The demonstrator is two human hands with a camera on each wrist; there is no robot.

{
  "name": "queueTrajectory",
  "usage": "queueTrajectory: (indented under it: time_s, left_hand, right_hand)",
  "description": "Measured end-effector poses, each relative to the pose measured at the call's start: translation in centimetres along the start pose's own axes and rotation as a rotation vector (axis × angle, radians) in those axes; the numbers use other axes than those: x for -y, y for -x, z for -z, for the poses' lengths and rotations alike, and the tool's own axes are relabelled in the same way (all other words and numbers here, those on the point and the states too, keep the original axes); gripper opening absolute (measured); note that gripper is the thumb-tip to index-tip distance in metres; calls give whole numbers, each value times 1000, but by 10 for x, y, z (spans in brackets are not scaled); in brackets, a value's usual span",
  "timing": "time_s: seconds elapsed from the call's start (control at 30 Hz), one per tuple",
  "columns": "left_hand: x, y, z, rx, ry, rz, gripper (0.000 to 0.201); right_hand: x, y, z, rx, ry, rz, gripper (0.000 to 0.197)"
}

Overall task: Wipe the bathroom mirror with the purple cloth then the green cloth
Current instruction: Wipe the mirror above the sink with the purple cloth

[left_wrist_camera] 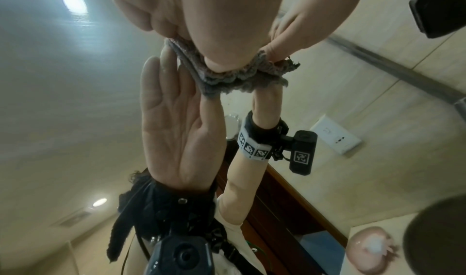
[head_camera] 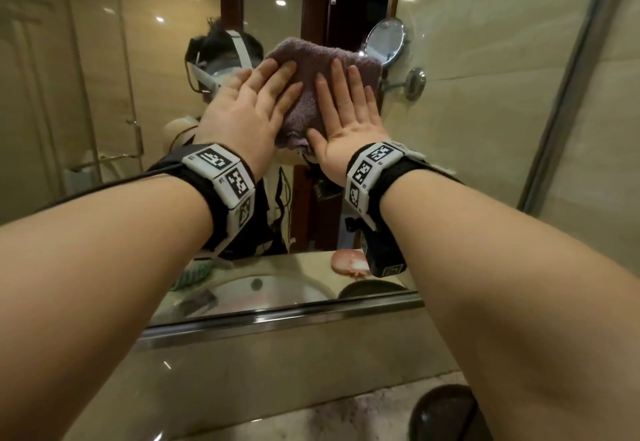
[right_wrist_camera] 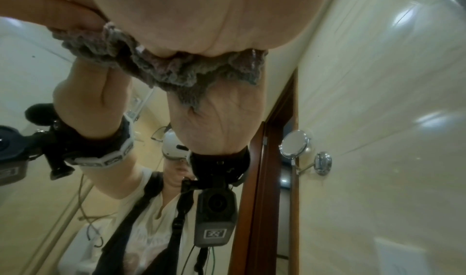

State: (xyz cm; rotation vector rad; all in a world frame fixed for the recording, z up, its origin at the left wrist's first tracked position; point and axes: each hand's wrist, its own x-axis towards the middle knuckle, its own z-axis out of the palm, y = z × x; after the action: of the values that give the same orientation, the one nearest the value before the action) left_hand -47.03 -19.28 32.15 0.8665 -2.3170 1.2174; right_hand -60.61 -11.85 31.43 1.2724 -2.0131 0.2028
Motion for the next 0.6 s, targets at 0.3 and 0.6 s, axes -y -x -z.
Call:
queueTrajectory:
  time_s: [0.3, 0.6]
  left_hand:
    - [-29, -5, 15, 99, 63, -1, 65]
    - [-76, -38, 52, 63, 70, -49, 65]
  right_hand:
    - [-31, 7, -10, -34, 52, 47, 71]
    - [-107, 17, -12, -32, 18, 22, 71]
